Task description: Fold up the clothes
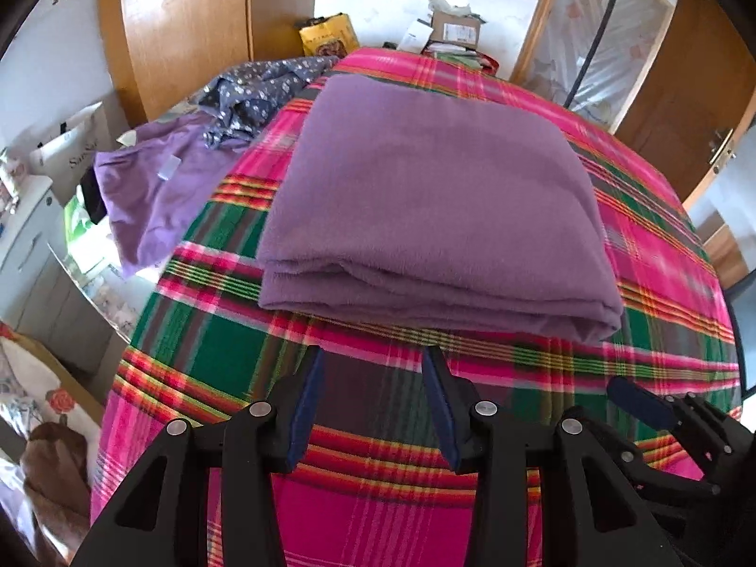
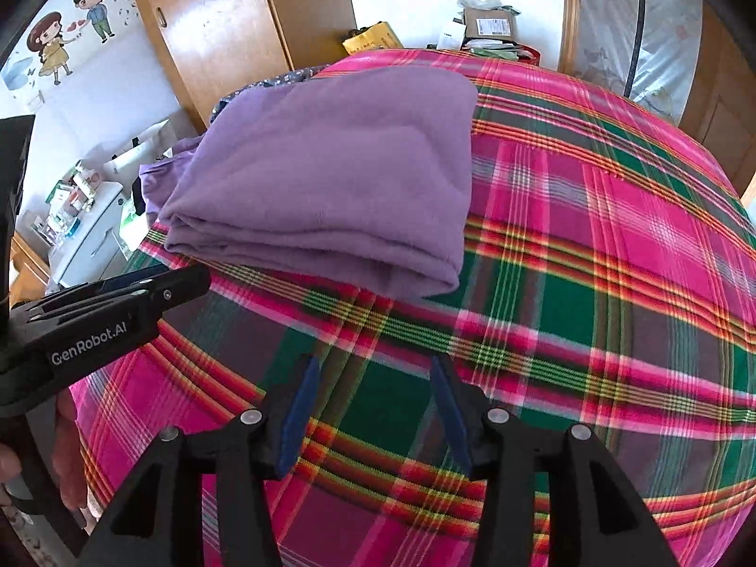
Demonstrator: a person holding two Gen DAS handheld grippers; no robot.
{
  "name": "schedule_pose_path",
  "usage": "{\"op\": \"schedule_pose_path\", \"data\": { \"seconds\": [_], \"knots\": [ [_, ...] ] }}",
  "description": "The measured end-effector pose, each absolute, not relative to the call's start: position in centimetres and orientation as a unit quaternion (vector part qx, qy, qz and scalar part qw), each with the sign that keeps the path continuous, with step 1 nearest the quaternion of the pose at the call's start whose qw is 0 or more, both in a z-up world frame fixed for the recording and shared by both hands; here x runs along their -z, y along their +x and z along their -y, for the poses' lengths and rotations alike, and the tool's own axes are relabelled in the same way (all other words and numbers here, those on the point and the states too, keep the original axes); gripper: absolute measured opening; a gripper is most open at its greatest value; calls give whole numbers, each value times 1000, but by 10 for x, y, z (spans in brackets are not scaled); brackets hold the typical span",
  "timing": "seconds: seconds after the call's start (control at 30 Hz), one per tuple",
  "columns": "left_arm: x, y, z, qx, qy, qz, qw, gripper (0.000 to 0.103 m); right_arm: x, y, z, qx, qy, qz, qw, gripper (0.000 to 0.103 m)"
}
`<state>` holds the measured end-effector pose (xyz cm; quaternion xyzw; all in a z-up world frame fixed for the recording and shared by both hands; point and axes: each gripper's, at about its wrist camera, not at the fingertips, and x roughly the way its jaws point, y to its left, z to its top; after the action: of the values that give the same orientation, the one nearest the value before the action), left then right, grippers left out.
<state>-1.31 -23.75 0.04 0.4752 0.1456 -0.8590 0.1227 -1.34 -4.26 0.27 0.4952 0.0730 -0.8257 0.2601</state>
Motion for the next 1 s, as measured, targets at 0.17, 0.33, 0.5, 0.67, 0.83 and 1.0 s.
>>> {"op": "schedule_pose_path", "data": {
  "seconds": [0.17,0.33,0.5,0.67,0.83,1.0],
  "knots": [
    [4,-14,239,856,481,-135,132,44,-2,-11,41,830,491,-66,256,52],
    [5,-13,237,857,481,-131,130,44,0,-7,44,841,480,-67,241,55],
    [5,-12,241,862,467,-149,130,44,3,-3,52,845,472,-77,239,63],
    [5,-14,240,860,470,-149,133,44,3,1,57,851,463,-85,233,66],
    [5,-16,237,859,472,-138,141,44,2,1,57,853,460,-83,232,67],
    [6,-15,237,862,465,-137,145,44,3,1,54,856,456,-72,232,67]
  ]
}}
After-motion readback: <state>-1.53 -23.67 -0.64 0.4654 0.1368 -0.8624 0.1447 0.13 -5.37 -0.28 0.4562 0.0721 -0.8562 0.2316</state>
